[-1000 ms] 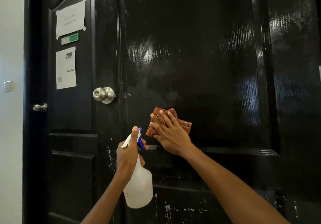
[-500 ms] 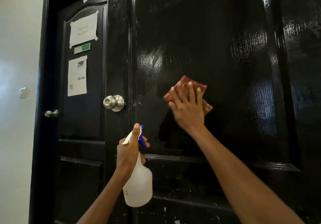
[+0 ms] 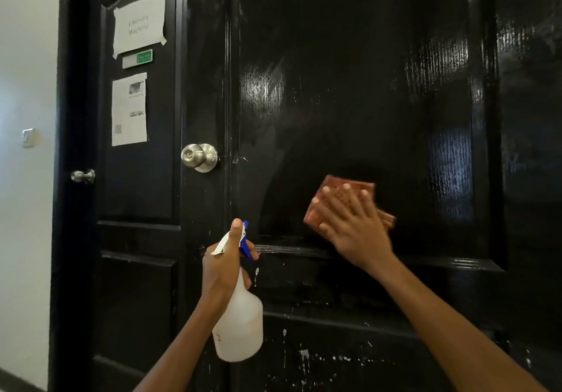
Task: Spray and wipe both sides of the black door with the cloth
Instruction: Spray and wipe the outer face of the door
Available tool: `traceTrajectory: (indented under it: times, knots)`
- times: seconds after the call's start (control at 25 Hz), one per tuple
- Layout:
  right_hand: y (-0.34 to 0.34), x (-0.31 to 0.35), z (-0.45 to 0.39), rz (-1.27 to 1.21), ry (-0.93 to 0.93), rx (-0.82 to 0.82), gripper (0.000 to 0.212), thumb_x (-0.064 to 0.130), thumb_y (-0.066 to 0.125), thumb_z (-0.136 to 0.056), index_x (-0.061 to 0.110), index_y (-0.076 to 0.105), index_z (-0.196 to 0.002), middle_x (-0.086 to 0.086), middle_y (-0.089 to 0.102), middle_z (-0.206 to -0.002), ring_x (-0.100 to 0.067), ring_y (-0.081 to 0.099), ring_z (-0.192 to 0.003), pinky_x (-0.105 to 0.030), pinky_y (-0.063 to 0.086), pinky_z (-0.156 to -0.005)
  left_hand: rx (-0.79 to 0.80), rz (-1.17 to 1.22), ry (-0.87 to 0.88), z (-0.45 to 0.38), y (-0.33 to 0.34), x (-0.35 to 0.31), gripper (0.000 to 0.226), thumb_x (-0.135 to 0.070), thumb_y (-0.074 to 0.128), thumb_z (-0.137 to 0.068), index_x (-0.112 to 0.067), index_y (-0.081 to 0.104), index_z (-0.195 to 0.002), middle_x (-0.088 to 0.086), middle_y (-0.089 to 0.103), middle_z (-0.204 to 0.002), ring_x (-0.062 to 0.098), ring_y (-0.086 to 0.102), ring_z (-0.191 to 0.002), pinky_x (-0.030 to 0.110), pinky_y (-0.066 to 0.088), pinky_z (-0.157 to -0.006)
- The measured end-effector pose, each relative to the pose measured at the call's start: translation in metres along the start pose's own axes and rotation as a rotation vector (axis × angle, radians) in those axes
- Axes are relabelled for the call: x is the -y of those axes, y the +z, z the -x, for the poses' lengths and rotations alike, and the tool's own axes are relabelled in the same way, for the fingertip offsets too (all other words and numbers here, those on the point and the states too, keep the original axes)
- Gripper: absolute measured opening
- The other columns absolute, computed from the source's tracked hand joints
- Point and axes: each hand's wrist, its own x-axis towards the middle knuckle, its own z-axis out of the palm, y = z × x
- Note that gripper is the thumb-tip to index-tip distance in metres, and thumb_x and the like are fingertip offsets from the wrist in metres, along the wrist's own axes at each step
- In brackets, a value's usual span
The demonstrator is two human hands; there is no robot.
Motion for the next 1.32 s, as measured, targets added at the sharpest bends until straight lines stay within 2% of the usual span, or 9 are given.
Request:
traceTrajectory:
  times: [0.12,0.2,0.32,0.44,0.6,0.84,1.0,1.2,1.32]
  knots:
    - [-0.011,-0.011,0.018,-0.051,0.428,-0.055,0.065,0.051,0.031,-0.106,0.027,0.015,-0.164,-0.004,0.003,-0.172,-0.041,-0.001,-0.156,-0.061,-0.006,-0.123,-0.02,0.028,-0.022,0.008,-0.001,0.004,0.065,-0.062,0.042,-0.09,-0.003,0.069,-0.085,0.012,0.072,-0.075,0.023,0.061,-0.049,0.029,0.05,-0.043]
    - [-0.007,0.017,0.017,-0.079,0.47,-0.052,0.067,0.05,0.03,-0.106,0.024,0.01,-0.164,-0.008,0.0,-0.172,-0.043,-0.004,-0.156,-0.063,-0.007,-0.122,-0.024,0.035,-0.03,0.008,-0.004,0.005,0.064,-0.062,0.042,-0.091,-0.004,0.069,-0.087,0.012,0.072,-0.076,0.024,0.061,-0.048,0.029,0.05,-0.043]
    - [0.012,0.072,0.01,-0.146,0.125,0.068,0.071,0.046,0.042,-0.104,0.029,0.008,-0.164,-0.007,0.0,-0.172,-0.044,-0.008,-0.155,-0.068,0.0,-0.122,-0.02,0.019,-0.012,0.004,-0.015,0.004,0.063,-0.062,0.042,-0.091,-0.005,0.069,-0.087,0.012,0.072,-0.076,0.026,0.061,-0.05,0.03,0.05,-0.044]
    - [0.028,0.108,-0.02,-0.117,-0.274,0.201,0.074,0.047,0.045,-0.103,0.034,0.003,-0.163,-0.002,-0.006,-0.171,-0.038,-0.016,-0.155,-0.062,-0.013,-0.121,-0.029,0.006,0.002,0.002,-0.029,0.006,0.063,-0.062,0.042,-0.09,-0.006,0.069,-0.087,0.011,0.073,-0.075,0.03,0.064,-0.055,0.031,0.051,-0.047]
    - [0.019,0.123,-0.103,-0.049,-0.408,0.276,0.066,0.056,0.021,-0.107,0.038,-0.011,-0.16,0.002,-0.021,-0.168,-0.035,-0.023,-0.153,-0.059,-0.021,-0.12,-0.071,-0.011,0.036,-0.014,-0.045,0.005,0.062,-0.061,0.04,-0.089,-0.007,0.071,-0.085,0.008,0.074,-0.074,0.028,0.071,-0.072,0.025,0.05,-0.061]
    - [-0.013,0.062,-0.245,-0.119,0.048,0.017,0.061,0.058,0.016,-0.106,0.039,0.003,-0.162,0.004,-0.004,-0.172,-0.035,-0.01,-0.156,-0.057,-0.015,-0.122,-0.079,0.036,0.123,-0.058,-0.054,-0.01,0.062,-0.059,0.043,-0.088,-0.003,0.071,-0.084,0.008,0.073,-0.072,0.019,0.072,-0.07,0.028,0.05,-0.071]
    - [-0.01,0.083,-0.238,-0.249,0.42,-0.126,0.061,0.049,0.024,-0.108,0.029,0.012,-0.164,-0.003,0.004,-0.171,-0.042,0.002,-0.156,-0.062,-0.01,-0.122,-0.073,0.023,0.133,-0.077,-0.048,-0.013,0.063,-0.06,0.042,-0.088,-0.004,0.071,-0.083,0.006,0.073,-0.071,0.015,0.071,-0.069,0.026,0.049,-0.071]
    - [0.019,0.144,-0.129,-0.052,-0.551,0.266,0.06,0.053,0.028,-0.107,0.033,0.015,-0.162,0.0,-0.002,-0.168,-0.038,-0.012,-0.154,-0.06,-0.013,-0.122,-0.052,0.026,0.124,-0.076,-0.04,-0.019,0.063,-0.06,0.041,-0.092,-0.004,0.07,-0.084,0.011,0.072,-0.071,0.024,0.069,-0.063,0.02,0.053,-0.055]
    - [0.012,0.119,-0.164,-0.002,-0.618,0.281,0.059,0.058,0.022,-0.106,0.038,0.015,-0.161,0.004,0.004,-0.17,-0.03,-0.011,-0.155,-0.054,-0.017,-0.122,-0.049,0.019,0.138,-0.071,-0.043,-0.021,0.061,-0.058,0.041,-0.093,-0.006,0.07,-0.084,0.009,0.073,-0.072,0.022,0.07,-0.066,0.028,0.054,-0.063]
